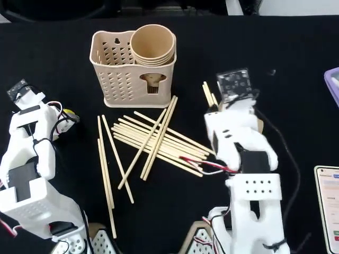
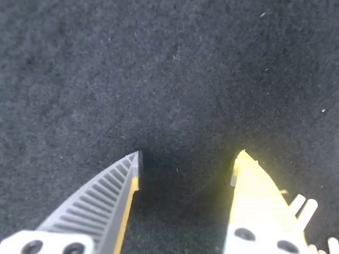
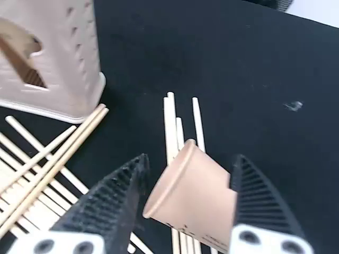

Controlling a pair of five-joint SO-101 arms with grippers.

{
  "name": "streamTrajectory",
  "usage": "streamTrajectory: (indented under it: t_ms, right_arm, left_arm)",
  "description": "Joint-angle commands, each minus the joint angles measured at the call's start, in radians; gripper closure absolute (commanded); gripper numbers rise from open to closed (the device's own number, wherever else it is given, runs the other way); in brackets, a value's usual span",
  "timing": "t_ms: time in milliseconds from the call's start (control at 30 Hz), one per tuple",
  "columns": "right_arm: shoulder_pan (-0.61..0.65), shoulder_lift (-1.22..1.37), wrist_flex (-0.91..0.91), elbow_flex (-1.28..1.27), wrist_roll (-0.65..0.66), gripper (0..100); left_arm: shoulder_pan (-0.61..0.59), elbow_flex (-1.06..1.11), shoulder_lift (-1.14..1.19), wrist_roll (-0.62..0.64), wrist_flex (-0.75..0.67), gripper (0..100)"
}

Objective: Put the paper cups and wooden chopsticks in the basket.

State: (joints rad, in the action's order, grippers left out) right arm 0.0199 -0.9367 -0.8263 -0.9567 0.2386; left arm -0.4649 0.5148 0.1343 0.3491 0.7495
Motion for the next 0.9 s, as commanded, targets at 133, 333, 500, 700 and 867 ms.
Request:
streamTrajectory:
  t_ms: [133, 333, 500, 700, 867]
  right_arm:
    - [0.003, 0.268, 0.107, 0.071, 0.006, 71.6]
    - [-0.080, 0.487, -0.041, 0.272, 0.052, 71.6]
    - [-0.141, 0.585, -0.135, 0.367, 0.112, 71.7]
    - [-0.196, 0.593, -0.138, 0.371, 0.195, 81.2]
    - [-0.262, 0.529, -0.140, 0.366, 0.253, 93.7]
  left_arm:
    - [-0.021, -0.036, 0.006, 0.006, 0.002, 71]
    - [-0.021, -0.036, 0.005, 0.006, 0.002, 71]
    - [-0.022, -0.036, 0.003, 0.006, 0.002, 71]
    - [-0.022, -0.036, 0.003, 0.006, 0.002, 71]
    - [-0.022, -0.036, 0.003, 0.006, 0.002, 71]
